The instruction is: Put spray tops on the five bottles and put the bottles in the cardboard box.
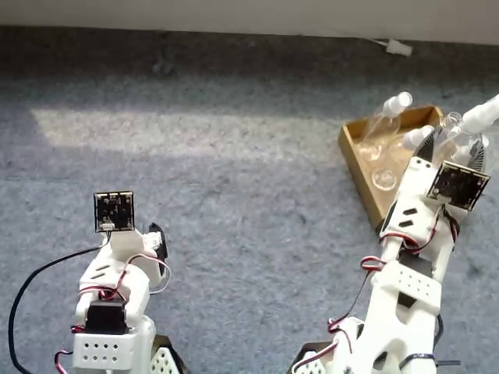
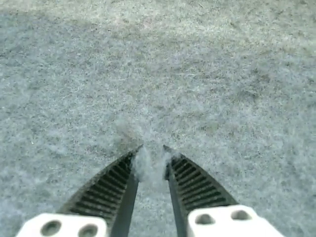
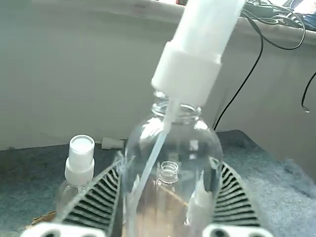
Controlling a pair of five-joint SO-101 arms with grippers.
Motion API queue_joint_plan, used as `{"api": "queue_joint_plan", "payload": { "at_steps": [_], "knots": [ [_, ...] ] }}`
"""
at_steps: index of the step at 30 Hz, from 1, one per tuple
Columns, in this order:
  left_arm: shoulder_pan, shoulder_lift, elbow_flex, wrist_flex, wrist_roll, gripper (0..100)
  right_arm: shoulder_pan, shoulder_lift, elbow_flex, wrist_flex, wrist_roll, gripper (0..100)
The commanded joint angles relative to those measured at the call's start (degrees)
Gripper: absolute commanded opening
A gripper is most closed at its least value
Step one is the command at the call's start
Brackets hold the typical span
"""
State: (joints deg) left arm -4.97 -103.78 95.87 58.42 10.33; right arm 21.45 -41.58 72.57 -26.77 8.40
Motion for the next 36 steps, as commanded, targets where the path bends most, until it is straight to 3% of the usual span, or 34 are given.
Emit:
{"api": "queue_joint_plan", "payload": {
  "at_steps": [1, 10, 36],
  "knots": [
    [-0.3, -0.7, 1.2, -1.3, -0.3, 3, 0.4, 1.7, 0.9, -4.6, -0.3, 13.4],
    [-0.3, -0.7, 1.2, -1.4, -0.3, 3, -1.4, 5.1, 13.4, -21.3, 0.1, 13.4],
    [-0.3, -0.7, 1.2, -1.3, -0.3, 3, -2.1, 19.8, 5.8, -24.6, -0.4, 13.3]
  ]
}}
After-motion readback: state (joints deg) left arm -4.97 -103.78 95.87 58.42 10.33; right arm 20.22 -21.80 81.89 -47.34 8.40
